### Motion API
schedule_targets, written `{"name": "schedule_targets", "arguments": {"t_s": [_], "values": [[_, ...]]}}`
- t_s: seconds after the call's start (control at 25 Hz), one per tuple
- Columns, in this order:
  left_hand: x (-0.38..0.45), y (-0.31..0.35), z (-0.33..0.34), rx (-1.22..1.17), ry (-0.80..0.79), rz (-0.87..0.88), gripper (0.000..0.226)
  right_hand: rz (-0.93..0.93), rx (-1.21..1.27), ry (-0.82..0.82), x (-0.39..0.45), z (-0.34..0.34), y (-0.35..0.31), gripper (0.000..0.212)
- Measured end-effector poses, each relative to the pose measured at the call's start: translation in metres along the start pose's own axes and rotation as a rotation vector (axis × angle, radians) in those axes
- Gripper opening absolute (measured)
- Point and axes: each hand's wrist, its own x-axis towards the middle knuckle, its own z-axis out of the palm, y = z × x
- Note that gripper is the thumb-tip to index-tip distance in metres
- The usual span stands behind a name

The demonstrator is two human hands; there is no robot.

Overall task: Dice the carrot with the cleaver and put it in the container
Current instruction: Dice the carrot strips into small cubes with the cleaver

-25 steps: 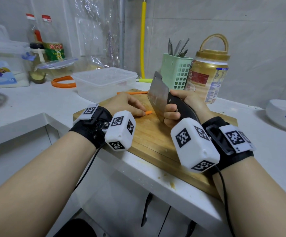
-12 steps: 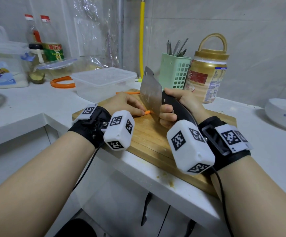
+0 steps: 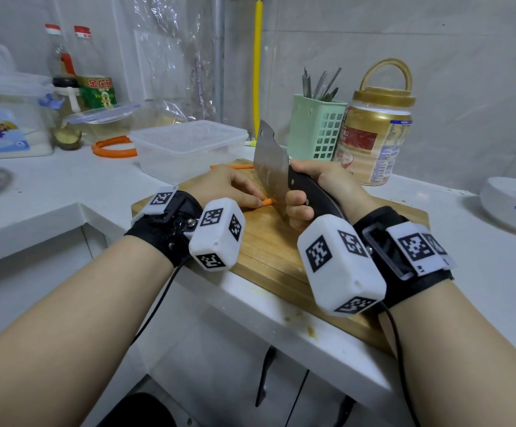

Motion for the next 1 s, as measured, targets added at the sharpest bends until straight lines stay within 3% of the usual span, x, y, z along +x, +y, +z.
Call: {"name": "schedule_targets", "arguments": {"t_s": [0.56, 1.0], "values": [[0.0002, 0.0016, 0.0017, 0.027, 0.030, 0.014, 0.011, -0.009, 0.088, 0.030, 0.0036, -0.0044, -0.0041, 0.017], [-0.0009, 0.0029, 0.0021, 0.011, 0.080, -0.025, 0.009, -0.023, -0.031, 0.035, 0.0025, -0.0044, 0.0045, 0.027]]}}
